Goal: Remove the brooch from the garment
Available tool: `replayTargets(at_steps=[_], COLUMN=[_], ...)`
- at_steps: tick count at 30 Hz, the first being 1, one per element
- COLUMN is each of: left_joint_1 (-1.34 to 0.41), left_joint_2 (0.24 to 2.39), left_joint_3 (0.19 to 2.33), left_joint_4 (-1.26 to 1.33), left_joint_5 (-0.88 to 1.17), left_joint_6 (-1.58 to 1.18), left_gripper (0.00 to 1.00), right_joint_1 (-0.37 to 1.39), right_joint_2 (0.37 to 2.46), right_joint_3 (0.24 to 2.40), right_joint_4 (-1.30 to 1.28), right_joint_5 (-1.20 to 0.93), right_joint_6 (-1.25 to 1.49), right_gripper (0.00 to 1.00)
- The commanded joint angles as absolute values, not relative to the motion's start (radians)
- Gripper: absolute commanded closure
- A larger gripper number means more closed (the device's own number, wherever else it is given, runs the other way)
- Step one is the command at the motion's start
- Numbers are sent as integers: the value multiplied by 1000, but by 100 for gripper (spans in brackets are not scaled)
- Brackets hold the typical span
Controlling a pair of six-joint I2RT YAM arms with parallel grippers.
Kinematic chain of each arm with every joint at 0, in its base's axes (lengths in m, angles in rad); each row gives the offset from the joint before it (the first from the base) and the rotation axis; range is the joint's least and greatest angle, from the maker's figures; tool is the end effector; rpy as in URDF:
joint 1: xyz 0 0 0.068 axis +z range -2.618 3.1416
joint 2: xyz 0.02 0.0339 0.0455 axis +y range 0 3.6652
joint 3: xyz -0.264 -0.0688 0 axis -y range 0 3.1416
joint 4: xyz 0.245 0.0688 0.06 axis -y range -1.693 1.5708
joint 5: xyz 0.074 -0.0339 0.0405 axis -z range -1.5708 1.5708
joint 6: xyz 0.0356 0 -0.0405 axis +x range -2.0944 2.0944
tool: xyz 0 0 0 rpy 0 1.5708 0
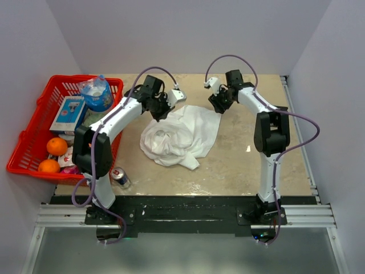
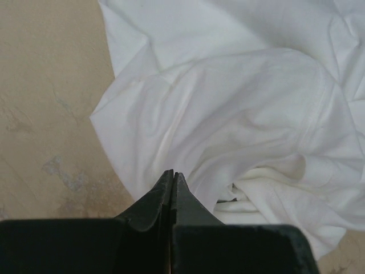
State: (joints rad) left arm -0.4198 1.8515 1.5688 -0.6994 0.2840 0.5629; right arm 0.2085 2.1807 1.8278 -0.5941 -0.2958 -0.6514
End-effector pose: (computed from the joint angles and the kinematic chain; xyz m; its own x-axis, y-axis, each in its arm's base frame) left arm 0.3660 -0.1743 0.2665 -0.3577 0.7206 -0.5940 0.8563 0.5068 0.0992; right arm 0.4723 0.1105 0.2138 -0.4104 -0.6796 -0.6080 -0.7714 0.6143 -0.1660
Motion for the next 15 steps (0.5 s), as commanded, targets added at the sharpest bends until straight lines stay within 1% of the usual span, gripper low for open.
replayTargets(at_steps=[1,3,4,5,6,7,10,13,15], left_joint_1=[-419,-419,-419,-419,-419,-419,-429,-439,-448], left_joint_2=[1783,1784,1787,1792,1796,1799,1827,1868,1890], left_joint_3=[1605,1589,1583,1566,1559,1549,1536,1537,1534], left_joint_4=[-712,-706,-707,-707,-707,-698,-703,-709,-704], left_joint_5=[313,296,275,269,265,265,275,281,270], left_joint_6=[514,514,517,520,526,540,572,577,583], left_gripper=[100,100,79,69,61,51,39,39,39], right_joint_1=[212,210,210,210,210,210,215,218,218], right_joint_2=[2209,2224,2229,2232,2240,2244,2264,2292,2299], right_joint_3=[1801,1802,1807,1816,1821,1825,1839,1848,1847], right_joint_4=[-644,-643,-646,-656,-661,-664,-727,-761,-772], right_joint_5=[-279,-269,-270,-270,-270,-281,-311,-302,-284], right_joint_6=[-735,-736,-739,-741,-744,-742,-769,-779,-784], right_gripper=[47,48,48,48,49,49,50,53,51])
